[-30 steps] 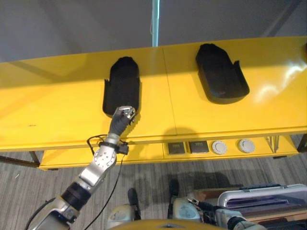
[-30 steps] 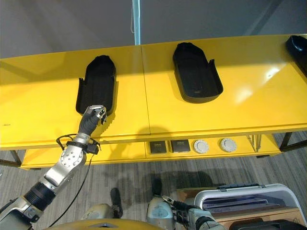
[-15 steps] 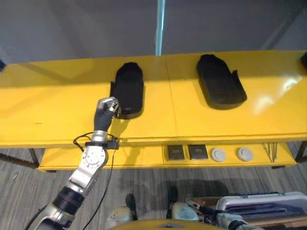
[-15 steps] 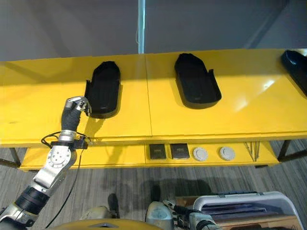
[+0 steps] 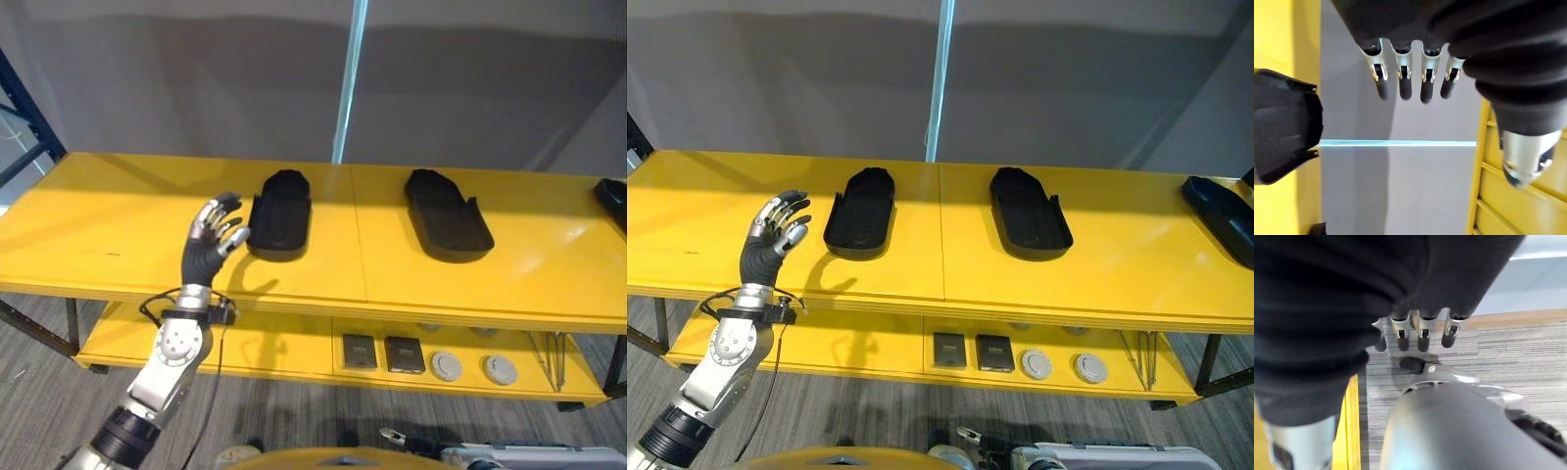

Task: Move parts from the plastic box to the shelf.

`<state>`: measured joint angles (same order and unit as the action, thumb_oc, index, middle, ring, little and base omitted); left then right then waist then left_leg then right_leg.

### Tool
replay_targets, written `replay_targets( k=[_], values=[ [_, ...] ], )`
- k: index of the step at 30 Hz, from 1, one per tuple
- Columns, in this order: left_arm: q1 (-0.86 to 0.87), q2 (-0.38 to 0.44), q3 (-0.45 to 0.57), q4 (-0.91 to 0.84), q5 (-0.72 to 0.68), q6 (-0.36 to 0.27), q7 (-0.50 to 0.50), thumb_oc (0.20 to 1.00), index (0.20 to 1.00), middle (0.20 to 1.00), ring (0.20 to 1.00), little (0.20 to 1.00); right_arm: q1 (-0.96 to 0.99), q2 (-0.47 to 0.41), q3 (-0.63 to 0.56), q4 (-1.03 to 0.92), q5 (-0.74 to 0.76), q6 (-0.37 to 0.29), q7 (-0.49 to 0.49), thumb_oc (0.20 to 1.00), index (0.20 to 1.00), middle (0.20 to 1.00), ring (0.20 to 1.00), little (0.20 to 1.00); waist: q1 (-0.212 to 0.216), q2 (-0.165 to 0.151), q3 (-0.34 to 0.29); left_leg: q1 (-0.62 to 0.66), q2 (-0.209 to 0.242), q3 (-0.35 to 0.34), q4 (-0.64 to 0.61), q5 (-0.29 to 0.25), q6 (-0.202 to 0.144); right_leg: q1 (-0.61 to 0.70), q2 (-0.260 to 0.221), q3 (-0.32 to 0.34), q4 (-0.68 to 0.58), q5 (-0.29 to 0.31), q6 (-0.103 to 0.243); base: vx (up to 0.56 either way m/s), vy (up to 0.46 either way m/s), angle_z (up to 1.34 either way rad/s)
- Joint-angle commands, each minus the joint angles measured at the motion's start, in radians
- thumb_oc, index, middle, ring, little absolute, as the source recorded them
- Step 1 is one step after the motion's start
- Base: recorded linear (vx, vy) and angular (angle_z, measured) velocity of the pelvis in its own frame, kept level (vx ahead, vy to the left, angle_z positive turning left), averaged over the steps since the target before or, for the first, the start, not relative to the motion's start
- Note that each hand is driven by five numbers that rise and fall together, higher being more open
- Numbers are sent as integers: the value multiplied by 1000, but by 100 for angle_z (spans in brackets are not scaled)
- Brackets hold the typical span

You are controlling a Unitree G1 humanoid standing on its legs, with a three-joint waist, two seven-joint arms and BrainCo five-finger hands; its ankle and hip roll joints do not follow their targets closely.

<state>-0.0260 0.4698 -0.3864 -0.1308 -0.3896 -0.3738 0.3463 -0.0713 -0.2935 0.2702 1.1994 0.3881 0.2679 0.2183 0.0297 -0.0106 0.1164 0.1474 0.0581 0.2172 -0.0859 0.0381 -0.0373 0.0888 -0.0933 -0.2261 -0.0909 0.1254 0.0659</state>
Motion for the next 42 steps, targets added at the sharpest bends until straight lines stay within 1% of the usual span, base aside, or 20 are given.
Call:
replay_targets(
  k=[1,2,3,4,5,8,11,14,17,19,21,25,28,32,36,37,39,40,41,42],
  values=[
    [-60,-8,6,-28,18,-49,20,1000,1000,1000,1000,1000,-69,-19,38,80,0,27,34,1000,1000,1000,1000,1000,4,4,58,11,81,-11,27,-87,-46,102,8,5,4,-174,-5,-34,27,-5],
    [-53,-7,9,-30,60,-55,55,1000,1000,1000,1000,1000,-66,-21,42,91,-7,49,28,1000,1000,1000,1000,1000,8,-5,69,-15,77,-39,97,-111,-41,93,2,20,14,-172,-11,-52,114,-5],
    [-42,-5,22,-33,67,-51,88,1000,1000,1000,1000,1000,-72,-24,50,101,-8,58,0,1000,1000,1000,1000,1000,21,-15,81,-52,66,-118,163,-134,-34,76,-5,68,31,-168,-16,-92,220,-45],
    [-24,10,55,-41,69,-59,129,1000,1000,1000,1000,1000,-87,-34,63,121,-29,34,-9,1000,1000,1000,1000,1000,49,-23,96,-100,41,-255,206,-131,-22,54,-1,146,40,-163,-18,-82,289,-83],
    [-13,22,80,-45,81,-63,139,1000,1000,1000,1000,1000,-101,-41,70,131,-32,29,4,1000,1000,1000,1000,1000,61,-28,104,-114,23,-318,208,-138,-13,44,5,194,47,-163,-15,-72,274,-146],
    [-5,30,118,-45,94,-65,151,1000,1000,1000,1000,1000,-120,-53,77,122,26,31,3,1000,1000,1000,1000,1000,68,-38,115,-120,-17,-388,198,-155,2,15,10,273,69,-156,-2,-90,345,-191],
    [-48,32,104,-36,105,-61,106,1000,1000,1000,1000,1000,-91,-66,13,81,112,1,-29,1000,1000,1000,1000,1000,14,-37,123,-88,-55,-384,143,-180,33,-38,-13,337,95,-127,45,-139,512,-124],
    [-77,48,91,-25,135,-70,107,1000,1000,1000,1000,1000,-60,-49,-15,53,129,-14,-15,1000,1000,1000,1000,1000,-13,-51,143,-73,-85,-363,146,-207,55,-110,-38,346,93,-53,84,-161,228,-53],
    [-79,53,101,-12,168,-84,125,1000,1000,1000,1000,1000,-30,-24,-33,37,166,-19,-39,1000,1000,1000,1000,1000,-23,-53,151,-49,-94,-312,128,-212,74,-149,-45,291,102,-24,94,-199,152,-88],
    [-83,47,104,-10,164,-112,119,1000,1000,1000,1000,1000,-5,-11,-60,42,248,-10,-64,1000,1000,1000,1000,1000,-34,-45,146,-44,-99,-292,109,-208,88,-154,-29,288,124,-39,89,-172,88,-104],
    [-92,37,104,-20,181,-147,131,1000,1000,1000,1000,1000,26,1,-90,46,239,-2,-89,1000,1000,1000,1000,1000,-37,-30,143,-44,-90,-248,93,-199,99,-138,-27,244,163,-77,83,-196,45,-78],
    [-126,32,101,-26,212,-129,167,1000,1000,1000,1000,1000,60,11,-128,73,172,-6,-81,1000,1000,1000,1000,1000,-30,-23,147,-58,-62,-161,101,-189,102,-121,-75,152,197,-97,79,-150,-52,-75],
    [-131,39,114,-36,229,-95,179,1000,1000,1000,1000,1000,84,12,-152,73,151,-37,-65,1000,1000,1000,1000,1000,-4,-31,144,-48,-26,-40,103,-192,79,-78,-127,3,149,-90,95,-120,-198,-126],
    [-117,34,127,-43,234,-33,192,1000,1000,1000,1000,1000,102,2,-164,62,96,-53,-34,1000,1000,1000,1000,1000,8,-31,138,-22,12,51,77,-180,43,-36,-134,-104,73,-83,102,-17,-216,-141],
    [-130,22,116,31,278,44,243,1000,1000,1000,1000,1000,120,4,-140,36,7,-112,-11,1000,1000,1000,1000,1000,-21,-23,128,-20,51,84,89,-167,8,-22,-100,-96,50,-111,75,36,-357,-68],
    [-125,13,108,117,208,59,294,1000,1000,1000,1000,1000,110,-4,-105,5,-18,-159,-33,1000,1000,1000,1000,1000,-34,-26,137,-51,85,87,210,-180,0,-35,-91,-88,71,-124,42,65,-435,-36],
    [-124,4,109,180,223,48,306,1000,1000,1000,1000,1000,100,-18,-86,-19,-20,-182,-61,1000,1000,1000,1000,1000,-27,-26,154,-118,103,47,340,-146,-18,-29,-78,-79,70,-127,20,45,-255,-19],
    [-125,-1,112,219,218,36,301,1000,1000,1000,1000,1000,91,-28,-74,-29,-20,-217,-81,1000,1000,1000,1000,1000,-21,-26,167,-163,105,17,413,-128,-24,-27,-69,-67,70,-129,7,17,-140,-31],
    [-124,-10,120,260,205,31,285,1000,1000,1000,1000,1000,77,-46,-65,-42,-15,-286,-102,1000,1000,1000,1000,1000,-14,-23,183,-225,110,-18,485,-102,-35,-21,-57,-45,60,-130,-8,34,-102,-52],
    [-118,-19,128,290,195,66,264,1000,1000,1000,1000,1000,61,-62,-60,-62,1,-354,-115,1000,1000,1000,1000,1000,-7,-20,188,-255,93,-42,465,-87,-38,-19,-50,-25,47,-129,-8,75,22,-62]
  ],
)
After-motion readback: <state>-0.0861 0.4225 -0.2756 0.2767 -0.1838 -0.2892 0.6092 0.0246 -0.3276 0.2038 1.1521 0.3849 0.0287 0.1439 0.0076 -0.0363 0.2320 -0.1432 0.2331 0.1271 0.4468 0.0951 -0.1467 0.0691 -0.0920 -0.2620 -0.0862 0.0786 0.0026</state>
